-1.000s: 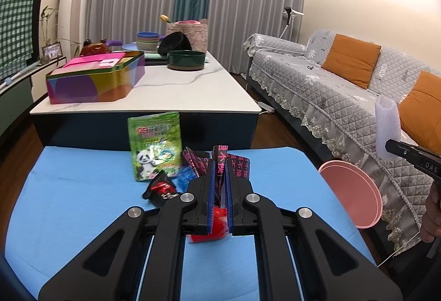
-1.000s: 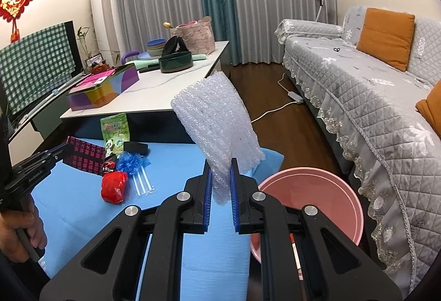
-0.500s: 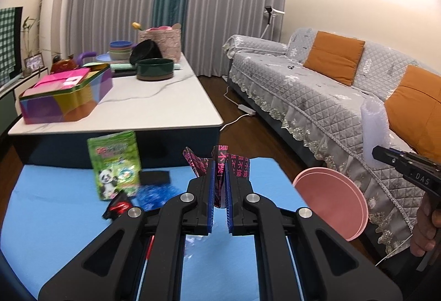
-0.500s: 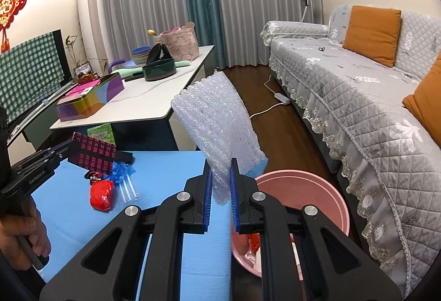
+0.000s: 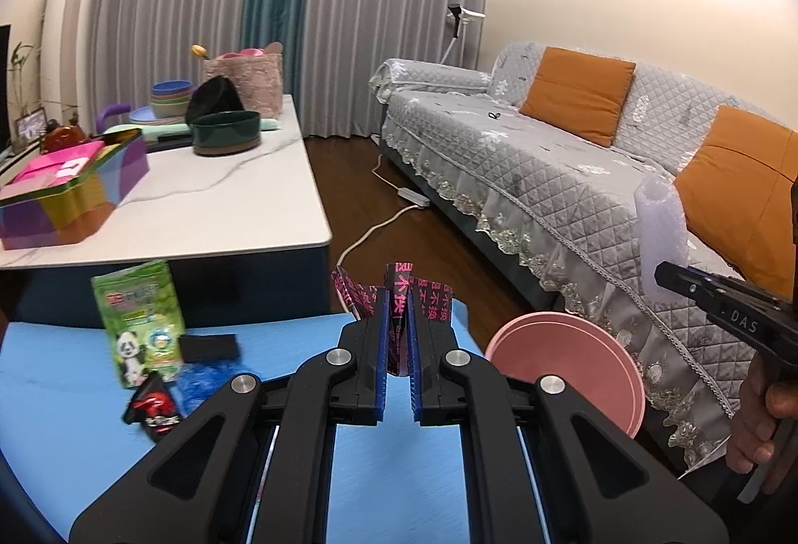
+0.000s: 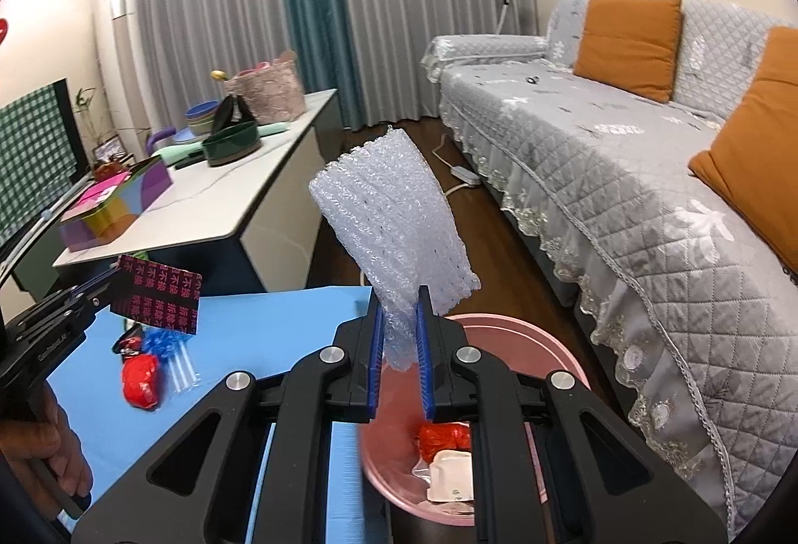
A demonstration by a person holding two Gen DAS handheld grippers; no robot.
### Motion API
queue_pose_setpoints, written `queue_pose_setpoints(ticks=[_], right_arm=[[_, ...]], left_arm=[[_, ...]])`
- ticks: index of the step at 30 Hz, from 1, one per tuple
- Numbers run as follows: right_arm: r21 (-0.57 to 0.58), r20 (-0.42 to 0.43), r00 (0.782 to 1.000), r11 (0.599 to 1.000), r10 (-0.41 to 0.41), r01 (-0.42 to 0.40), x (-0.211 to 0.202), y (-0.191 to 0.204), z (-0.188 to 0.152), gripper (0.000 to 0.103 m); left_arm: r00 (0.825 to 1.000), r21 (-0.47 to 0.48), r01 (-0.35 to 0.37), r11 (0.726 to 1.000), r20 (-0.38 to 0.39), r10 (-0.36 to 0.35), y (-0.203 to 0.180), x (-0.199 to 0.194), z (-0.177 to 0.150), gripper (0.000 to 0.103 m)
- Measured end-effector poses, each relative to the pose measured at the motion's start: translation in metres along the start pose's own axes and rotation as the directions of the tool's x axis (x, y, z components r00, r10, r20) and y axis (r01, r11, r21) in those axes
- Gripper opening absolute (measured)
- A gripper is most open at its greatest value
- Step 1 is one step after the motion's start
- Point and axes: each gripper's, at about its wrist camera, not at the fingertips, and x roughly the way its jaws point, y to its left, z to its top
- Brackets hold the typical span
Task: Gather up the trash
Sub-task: 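Carry the pink packet and white foam net over the pink bin with both tools, then open both tools to drop the packet and foam net into the bin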
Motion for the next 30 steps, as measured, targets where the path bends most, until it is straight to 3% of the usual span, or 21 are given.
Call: queue_pose_setpoints(ticks=[14, 28, 29, 30], right_arm=[[0.052, -0.079, 0.995, 0.997, -0.061, 0.065, 0.027, -0.042, -0.017, 0.013], [0.11, -0.139, 0.986, 0.988, -0.088, 0.104, 0.043, -0.07, -0.026, 0.016], [0.106, -0.143, 0.985, 0.988, -0.096, 0.111, 0.044, -0.07, -0.026, 0.019], [0.106, -0.154, 0.983, 0.987, -0.103, 0.12, 0.046, -0.07, -0.027, 0.022]], left_arm=[[0.996, 0.033, 0.077, 0.996, -0.043, -0.076, -0.049, 0.048, -0.002, 0.007], [0.977, 0.082, 0.181, 0.98, -0.126, -0.17, -0.103, 0.098, -0.009, 0.007], [0.973, 0.082, 0.199, 0.976, -0.136, -0.187, -0.104, 0.101, -0.009, 0.008], [0.968, 0.084, 0.213, 0.973, -0.151, -0.199, -0.105, 0.104, -0.01, 0.017]])
